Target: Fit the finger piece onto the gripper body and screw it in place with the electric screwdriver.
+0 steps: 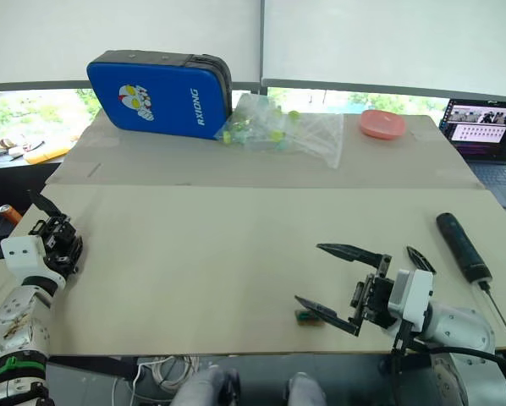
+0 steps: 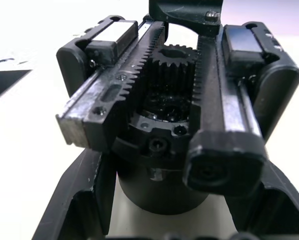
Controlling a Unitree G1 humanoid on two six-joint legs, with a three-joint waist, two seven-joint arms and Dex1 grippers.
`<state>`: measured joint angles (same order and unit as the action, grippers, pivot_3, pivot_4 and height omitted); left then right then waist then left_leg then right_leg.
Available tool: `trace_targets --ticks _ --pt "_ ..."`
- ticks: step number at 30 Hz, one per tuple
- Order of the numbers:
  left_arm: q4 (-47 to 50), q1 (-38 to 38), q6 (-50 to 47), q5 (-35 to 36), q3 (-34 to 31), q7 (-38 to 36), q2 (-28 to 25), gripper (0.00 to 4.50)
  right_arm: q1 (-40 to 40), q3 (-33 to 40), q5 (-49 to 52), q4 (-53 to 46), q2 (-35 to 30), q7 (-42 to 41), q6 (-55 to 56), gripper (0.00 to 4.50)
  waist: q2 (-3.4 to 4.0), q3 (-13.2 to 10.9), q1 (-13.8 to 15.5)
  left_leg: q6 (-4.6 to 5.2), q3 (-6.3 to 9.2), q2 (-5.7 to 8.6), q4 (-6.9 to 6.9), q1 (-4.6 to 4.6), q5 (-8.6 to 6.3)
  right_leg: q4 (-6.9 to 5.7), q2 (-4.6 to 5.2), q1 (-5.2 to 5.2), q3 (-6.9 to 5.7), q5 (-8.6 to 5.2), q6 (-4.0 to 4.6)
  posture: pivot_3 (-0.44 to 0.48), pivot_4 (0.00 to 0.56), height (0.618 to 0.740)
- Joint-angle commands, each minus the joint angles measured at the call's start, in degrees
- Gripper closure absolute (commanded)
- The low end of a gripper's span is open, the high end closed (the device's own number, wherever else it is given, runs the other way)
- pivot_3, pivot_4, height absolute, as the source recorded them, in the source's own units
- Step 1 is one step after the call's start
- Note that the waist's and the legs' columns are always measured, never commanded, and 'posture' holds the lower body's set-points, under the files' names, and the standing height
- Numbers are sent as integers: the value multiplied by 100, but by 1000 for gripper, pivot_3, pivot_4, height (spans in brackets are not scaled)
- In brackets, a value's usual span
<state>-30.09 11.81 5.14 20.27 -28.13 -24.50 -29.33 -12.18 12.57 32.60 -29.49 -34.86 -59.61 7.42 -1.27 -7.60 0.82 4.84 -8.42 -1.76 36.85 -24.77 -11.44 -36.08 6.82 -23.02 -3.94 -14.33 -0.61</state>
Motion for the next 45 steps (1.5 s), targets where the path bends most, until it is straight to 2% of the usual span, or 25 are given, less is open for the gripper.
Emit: trace_targets --ticks 1,4,7,9,13,19,22,25,34,39,45 --pt "1192 -37 17 562 96 -606 113 2162 -104 293 74 -263 -103 48 87 0 -10 -6 21 -2 0 4 0 0 1 0 5 1 -5 0 -1 0 150 740" --pt "2239 -4 -287 665 581 -1020 90 2162 -353 509 157 -314 -192 -19 74 0 -53 -23 70 -6 4 5 2 -12 4 0 10 -2 -17 2 -3 0 150 740" --pt "3343 -83 -731 751 1659 -2002 26 2162 -554 798 432 -344 -120 223 -101 0 -59 -27 99 -7 5 8 6 -20 5 7 11 -1 -19 5 -8 0 150 740" --pt "3705 -98 -782 619 2300 -2493 4 2162 -669 919 479 -289 -130 227 -104 0 -44 -24 99 -24 3 16 7 -19 15 14 15 4 -15 7 -13 0 150 740" --pt "3641 220 -569 100 3330 -2876 265 2162 -905 1051 381 -200 -134 73 19 0 -21 -21 39 -23 -11 22 7 -17 15 21 7 32 -10 7 -21 0 150 740" --pt "2797 887 -74 -728 4179 -2766 1050 2162 -1301 1253 275 -246 95 187 195 0 -17 -24 15 11 -8 -5 18 -14 5 1 -46 31 -22 3 -12 0 150 740" --pt "2413 1063 56 -974 4396 -2679 1383 2162 -1538 1319 191 -231 189 110 330 0 -14 -22 20 22 -9 -2 24 -14 0 2 -54 34 -25 2 -14 0 150 740" --pt "2098 1192 167 -1227 4653 -2721 1617 2162 -1812 1308 135 -291 250 22 424 0 -13 -22 20 74 -10 -3 39 -15 8 2 -53 38 -24 -2 -22 0 150 740" --pt "1185 1629 373 -1571 4881 -2646 2195 2162 -2230 1324 43 -288 383 -35 715 0 -6 -26 56 71 -10 -2 50 -17 -6 4 -33 39 -22 -4 -25 0 150 740" --pt "966 1651 214 -1644 4926 -2611 2352 2162 -2343 1332 24 -312 398 -26 795 0 -5 -26 65 77 -10 -2 51 -17 -7 5 -30 38 -19 -4 -25 0 150 740" --pt "866 1495 131 -1603 4869 -2702 2260 2162 -2417 1304 -10 -363 388 18 853 0 -2 -27 65 76 -10 -2 51 -17 -7 5 -29 37 -18 -4 -25 0 150 740"
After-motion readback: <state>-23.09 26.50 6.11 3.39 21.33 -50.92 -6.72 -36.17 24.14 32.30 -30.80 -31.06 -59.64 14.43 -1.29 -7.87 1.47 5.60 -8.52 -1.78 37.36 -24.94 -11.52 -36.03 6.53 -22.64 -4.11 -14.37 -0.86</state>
